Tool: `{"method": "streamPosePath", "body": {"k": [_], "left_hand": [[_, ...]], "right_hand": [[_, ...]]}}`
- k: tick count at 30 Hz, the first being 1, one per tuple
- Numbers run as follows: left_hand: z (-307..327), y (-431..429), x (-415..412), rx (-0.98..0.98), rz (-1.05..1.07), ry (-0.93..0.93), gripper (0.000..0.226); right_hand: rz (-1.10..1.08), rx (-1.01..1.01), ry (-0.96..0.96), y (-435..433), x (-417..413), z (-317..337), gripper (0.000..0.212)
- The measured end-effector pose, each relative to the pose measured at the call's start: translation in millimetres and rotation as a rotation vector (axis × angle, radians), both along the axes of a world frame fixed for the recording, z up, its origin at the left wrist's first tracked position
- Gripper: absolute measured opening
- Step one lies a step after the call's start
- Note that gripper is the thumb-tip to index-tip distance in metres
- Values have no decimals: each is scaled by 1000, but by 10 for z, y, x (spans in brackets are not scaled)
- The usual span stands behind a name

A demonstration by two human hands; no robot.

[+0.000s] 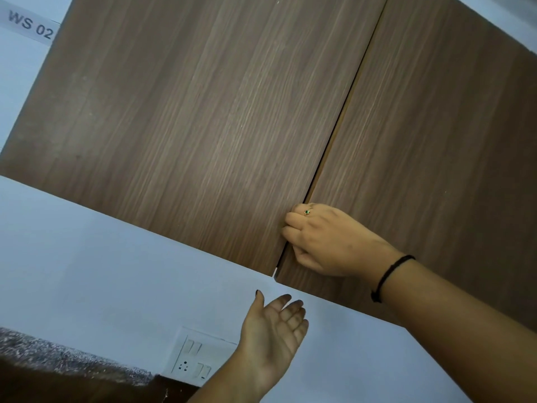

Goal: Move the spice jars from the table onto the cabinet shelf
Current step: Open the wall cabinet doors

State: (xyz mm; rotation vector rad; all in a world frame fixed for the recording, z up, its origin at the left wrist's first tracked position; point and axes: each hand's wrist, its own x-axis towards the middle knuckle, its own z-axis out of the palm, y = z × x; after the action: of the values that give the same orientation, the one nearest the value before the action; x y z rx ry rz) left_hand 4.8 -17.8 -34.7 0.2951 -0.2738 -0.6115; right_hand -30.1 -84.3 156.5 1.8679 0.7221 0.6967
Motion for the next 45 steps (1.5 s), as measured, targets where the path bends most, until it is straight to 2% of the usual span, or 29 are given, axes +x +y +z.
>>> {"method": "streamPosePath", "body": {"k": [5,12,26,33,37,45], "left_hand": [[53,40,-34,-69,-69,-57,54],[85,59,-49,-116,-98,-103,59],[64,133,-251,-63,-126,-121,70],[65,206,-379,-26,-181,-158,81],[76,212,-501,-34,-242,-189,87],[149,169,-710,-35,-284,-147,67]], "right_hand": [[57,38,-14,-6,55,-8,34],[134,30,-79,14,89,-18,43],[32,-107,-82,224,-10,4,29],[-57,98,-30,185,-300,30,30],[-106,128,-30,193,-477,38,33],[-136,90,8,176,-694,52,42]]}}
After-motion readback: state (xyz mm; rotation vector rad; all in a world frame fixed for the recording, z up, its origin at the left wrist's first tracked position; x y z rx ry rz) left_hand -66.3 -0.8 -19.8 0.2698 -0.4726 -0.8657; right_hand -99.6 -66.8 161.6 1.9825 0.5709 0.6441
